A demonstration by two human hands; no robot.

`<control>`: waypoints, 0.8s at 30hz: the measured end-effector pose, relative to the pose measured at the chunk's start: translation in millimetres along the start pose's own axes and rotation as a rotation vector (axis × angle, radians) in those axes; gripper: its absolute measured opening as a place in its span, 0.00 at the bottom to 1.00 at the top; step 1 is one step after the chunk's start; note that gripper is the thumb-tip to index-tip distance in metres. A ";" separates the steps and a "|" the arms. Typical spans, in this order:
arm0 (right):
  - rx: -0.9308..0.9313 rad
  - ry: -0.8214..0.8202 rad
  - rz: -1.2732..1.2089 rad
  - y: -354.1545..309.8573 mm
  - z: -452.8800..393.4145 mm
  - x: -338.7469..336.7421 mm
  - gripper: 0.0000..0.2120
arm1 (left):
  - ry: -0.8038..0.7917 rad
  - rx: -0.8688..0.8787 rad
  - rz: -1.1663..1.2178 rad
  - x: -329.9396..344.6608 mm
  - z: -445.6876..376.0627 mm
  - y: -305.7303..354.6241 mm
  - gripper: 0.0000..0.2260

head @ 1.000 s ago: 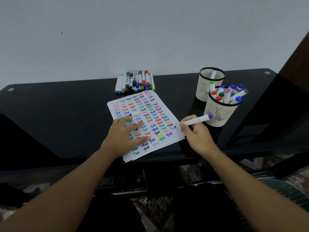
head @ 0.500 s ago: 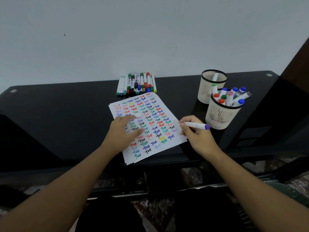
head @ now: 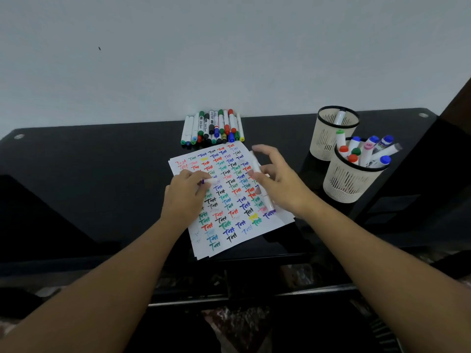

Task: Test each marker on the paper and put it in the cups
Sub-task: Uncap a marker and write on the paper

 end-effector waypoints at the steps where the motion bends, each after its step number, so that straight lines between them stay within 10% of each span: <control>1: -0.028 -0.039 0.123 -1.3 -2.3 5.9 0.24 | 0.010 0.008 0.023 -1.1 0.9 1.2 0.09; 8: -0.252 -0.119 0.668 -7.2 -11.3 19.4 0.14 | 0.088 0.074 0.096 -14.3 8.4 14.4 0.11; 24: -0.449 -0.138 0.746 -15.9 -14.1 43.4 0.15 | 0.084 0.219 0.091 -18.8 14.9 31.6 0.12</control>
Point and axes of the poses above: each hand's wrist, its own z-axis away from the middle knuckle, its own x-axis out of the palm, y = z × x, the point moved 9 cm from there along -z, towards the middle knuckle, and after that the axes turned 14 degrees about y, right-handed, at the moved point
